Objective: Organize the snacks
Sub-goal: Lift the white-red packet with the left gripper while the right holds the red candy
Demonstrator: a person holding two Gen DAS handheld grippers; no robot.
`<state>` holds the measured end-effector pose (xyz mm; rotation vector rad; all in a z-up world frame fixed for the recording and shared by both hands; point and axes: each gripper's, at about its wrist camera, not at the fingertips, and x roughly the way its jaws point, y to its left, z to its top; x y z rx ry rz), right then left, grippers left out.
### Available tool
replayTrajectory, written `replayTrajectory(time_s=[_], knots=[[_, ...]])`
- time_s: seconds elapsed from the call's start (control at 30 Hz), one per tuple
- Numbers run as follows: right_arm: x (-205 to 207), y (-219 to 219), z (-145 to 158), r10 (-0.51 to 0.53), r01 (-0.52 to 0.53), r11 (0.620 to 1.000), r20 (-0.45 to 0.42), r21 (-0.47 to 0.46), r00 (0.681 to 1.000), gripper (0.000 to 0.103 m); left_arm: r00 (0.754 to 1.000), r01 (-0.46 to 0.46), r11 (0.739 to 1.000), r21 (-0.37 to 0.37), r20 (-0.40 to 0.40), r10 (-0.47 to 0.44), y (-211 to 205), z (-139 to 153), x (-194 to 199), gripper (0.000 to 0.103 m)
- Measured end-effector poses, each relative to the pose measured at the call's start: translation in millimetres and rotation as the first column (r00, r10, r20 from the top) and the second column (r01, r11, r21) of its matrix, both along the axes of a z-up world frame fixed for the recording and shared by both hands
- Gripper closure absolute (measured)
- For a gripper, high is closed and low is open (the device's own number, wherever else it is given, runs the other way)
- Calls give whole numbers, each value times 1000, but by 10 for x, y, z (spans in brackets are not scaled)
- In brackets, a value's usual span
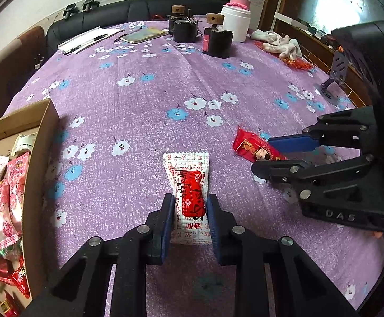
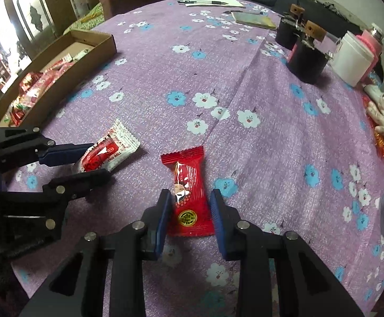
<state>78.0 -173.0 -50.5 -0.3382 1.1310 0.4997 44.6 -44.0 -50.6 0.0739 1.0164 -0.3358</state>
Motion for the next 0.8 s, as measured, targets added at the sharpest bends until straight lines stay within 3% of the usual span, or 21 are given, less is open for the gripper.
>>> replayTrajectory(time_s=[0.57, 0.7, 0.77, 0.8], knots=[[-182, 4, 220, -33, 33, 999, 64, 9, 997, 75, 998, 13, 1000, -25, 60, -11, 18, 163, -175, 78], [-160, 29, 187, -28, 31, 999, 83, -39, 996, 74, 999, -8, 1000, -22, 40, 9, 107, 133, -153, 77], [-103, 66, 144, -26, 32, 997, 95, -68, 995, 71, 1000, -16, 1000, -21, 14, 17, 134, 86, -93, 77], [-65, 85, 106, -24, 30, 996, 86, -80, 996, 65, 1000, -19, 1000, -24, 0, 19, 144, 61, -58, 77]])
